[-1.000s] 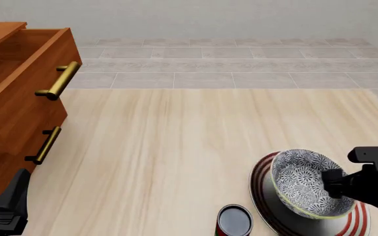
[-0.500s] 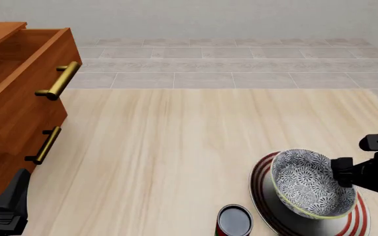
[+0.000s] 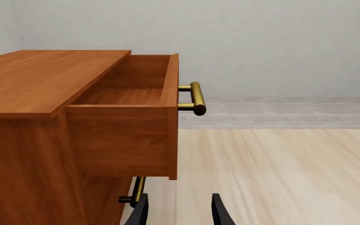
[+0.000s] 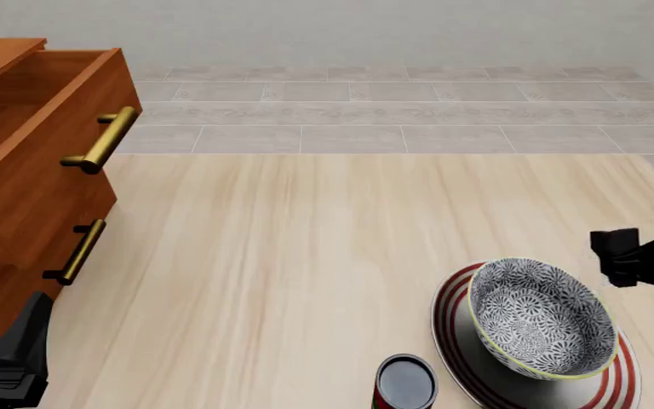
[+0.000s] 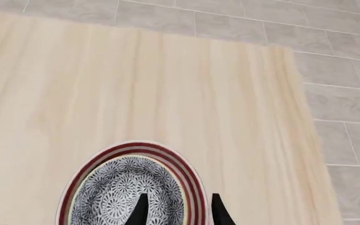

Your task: Put the bowl on the plate.

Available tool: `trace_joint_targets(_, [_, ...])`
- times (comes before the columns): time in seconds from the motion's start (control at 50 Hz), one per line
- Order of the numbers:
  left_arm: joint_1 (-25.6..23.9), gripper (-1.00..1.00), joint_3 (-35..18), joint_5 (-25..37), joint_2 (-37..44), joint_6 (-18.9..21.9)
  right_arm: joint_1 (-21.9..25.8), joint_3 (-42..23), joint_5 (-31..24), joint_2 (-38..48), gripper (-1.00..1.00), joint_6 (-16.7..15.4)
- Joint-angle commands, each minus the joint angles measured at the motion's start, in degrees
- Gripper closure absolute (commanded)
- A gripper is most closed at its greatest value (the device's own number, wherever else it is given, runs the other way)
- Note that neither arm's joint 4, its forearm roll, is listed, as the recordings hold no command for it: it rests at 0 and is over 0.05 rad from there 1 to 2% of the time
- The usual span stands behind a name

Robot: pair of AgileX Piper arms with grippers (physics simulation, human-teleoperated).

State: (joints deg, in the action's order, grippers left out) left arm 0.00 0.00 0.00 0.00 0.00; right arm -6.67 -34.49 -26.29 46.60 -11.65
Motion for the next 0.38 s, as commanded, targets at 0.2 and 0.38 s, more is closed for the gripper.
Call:
trace_joint_targets(0.2, [0.0, -1.00, 0.0, 0.0, 0.0, 0.0, 3.5, -8.5, -6.8, -3.3, -1.00, -1.5])
trace_joint_targets(0.38, [0.0, -1.00, 0.0, 0.0, 0.0, 0.0, 5.2, -11.8, -9.0, -3.9, -1.00, -1.8])
